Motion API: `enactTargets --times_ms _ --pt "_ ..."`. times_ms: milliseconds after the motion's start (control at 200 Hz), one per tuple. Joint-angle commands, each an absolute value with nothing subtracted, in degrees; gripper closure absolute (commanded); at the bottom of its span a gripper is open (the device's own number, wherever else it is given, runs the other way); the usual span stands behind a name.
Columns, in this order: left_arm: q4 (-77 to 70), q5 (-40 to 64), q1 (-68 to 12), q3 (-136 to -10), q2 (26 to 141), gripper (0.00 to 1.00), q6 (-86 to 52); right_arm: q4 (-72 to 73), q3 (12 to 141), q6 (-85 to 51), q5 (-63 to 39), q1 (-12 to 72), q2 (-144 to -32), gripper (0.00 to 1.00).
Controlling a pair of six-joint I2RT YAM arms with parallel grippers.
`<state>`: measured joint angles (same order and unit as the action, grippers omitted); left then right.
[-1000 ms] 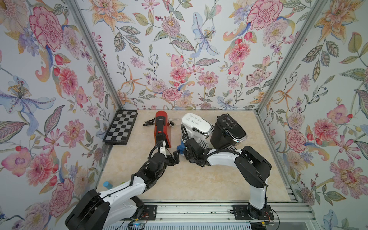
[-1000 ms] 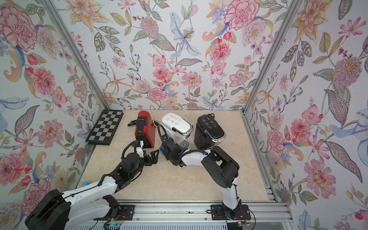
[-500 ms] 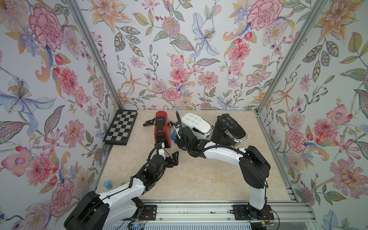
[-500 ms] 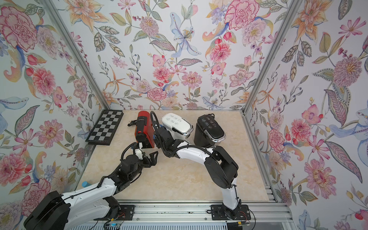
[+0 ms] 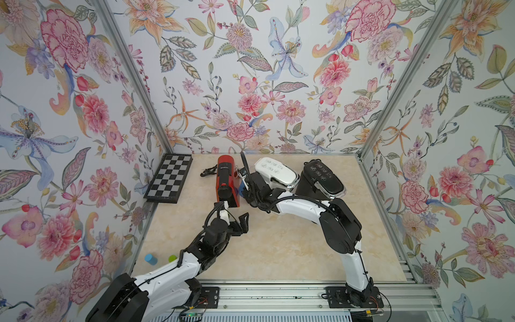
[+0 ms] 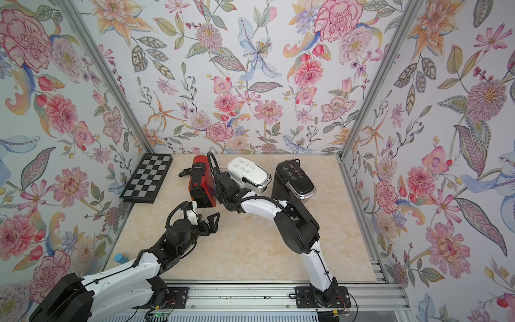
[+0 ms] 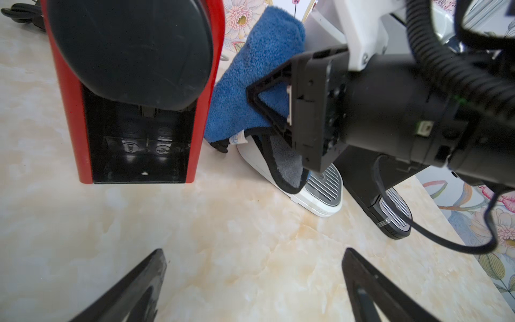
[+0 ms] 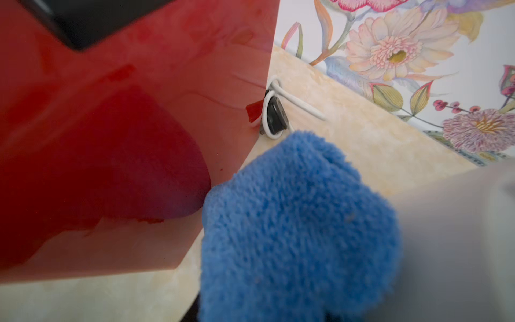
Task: Wipe the surface of a coffee machine
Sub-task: Wipe the dirt from the surface of the coffee machine.
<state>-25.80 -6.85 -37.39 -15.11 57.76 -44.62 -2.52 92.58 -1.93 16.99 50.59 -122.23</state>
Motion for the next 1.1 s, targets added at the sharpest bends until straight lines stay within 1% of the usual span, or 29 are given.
enactTargets --times_ms 0,445,756,941,1096 --pt "-26.5 -8.4 -36.7 -14.6 57.5 0.01 -45.6 -6.0 92.8 -3.2 17.1 50.0 -124.6 0.72" --pt "-26.6 -7.8 -36.7 -14.8 57.1 0.01 -45.5 -7.5 91.6 -3.8 19.2 50.5 -128.3 0.72" --pt "-26.5 -8.3 -36.7 -14.9 57.4 0.01 -45.4 -7.8 91.9 -1.7 20.3 50.7 -116.7 0.72" --pt "-27.1 -7.7 -36.8 -15.2 58.0 0.01 -45.4 -7.5 92.3 -1.0 21.2 50.4 -112.8 0.72" --pt "-26.7 -7.6 -36.7 -15.3 57.7 0.01 -45.5 -3.6 86.8 -2.6 21.4 50.3 -107.7 0.72"
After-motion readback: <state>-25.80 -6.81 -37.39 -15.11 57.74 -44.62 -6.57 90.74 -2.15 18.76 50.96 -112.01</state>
